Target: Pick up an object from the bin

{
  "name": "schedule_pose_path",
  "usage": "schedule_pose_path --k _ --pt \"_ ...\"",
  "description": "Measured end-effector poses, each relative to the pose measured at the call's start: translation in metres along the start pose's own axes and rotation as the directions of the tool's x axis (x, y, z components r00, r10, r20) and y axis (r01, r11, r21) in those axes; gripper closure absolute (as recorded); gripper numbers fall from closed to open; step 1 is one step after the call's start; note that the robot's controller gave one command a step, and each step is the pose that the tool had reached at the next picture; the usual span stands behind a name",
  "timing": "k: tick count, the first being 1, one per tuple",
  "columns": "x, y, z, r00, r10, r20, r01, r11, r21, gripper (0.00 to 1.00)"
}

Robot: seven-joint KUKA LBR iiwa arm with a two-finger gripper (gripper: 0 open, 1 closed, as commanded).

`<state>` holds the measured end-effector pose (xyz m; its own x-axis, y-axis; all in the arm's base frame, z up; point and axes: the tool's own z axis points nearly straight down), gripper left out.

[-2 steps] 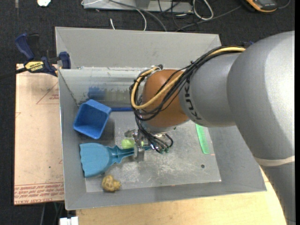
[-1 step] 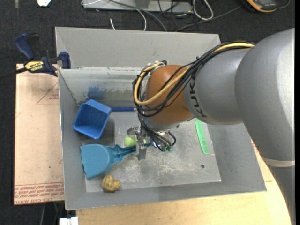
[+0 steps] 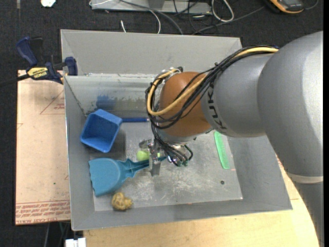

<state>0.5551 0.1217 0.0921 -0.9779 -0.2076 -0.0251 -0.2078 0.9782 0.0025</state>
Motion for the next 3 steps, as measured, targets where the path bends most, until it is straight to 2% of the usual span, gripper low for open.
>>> schedule_pose_path --k 1,2,3 --pt "0.005 0.000 -0.049 1.000 0.003 -0.006 -0.003 1.000 0.000 1.00" --pt "0.003 0.004 -0.060 1.000 0.002 0.005 -0.002 1.000 -0.001 1.00" --pt "0.006 0.003 -0.094 1.000 0.000 -0.010 0.000 1.000 0.000 1.00"
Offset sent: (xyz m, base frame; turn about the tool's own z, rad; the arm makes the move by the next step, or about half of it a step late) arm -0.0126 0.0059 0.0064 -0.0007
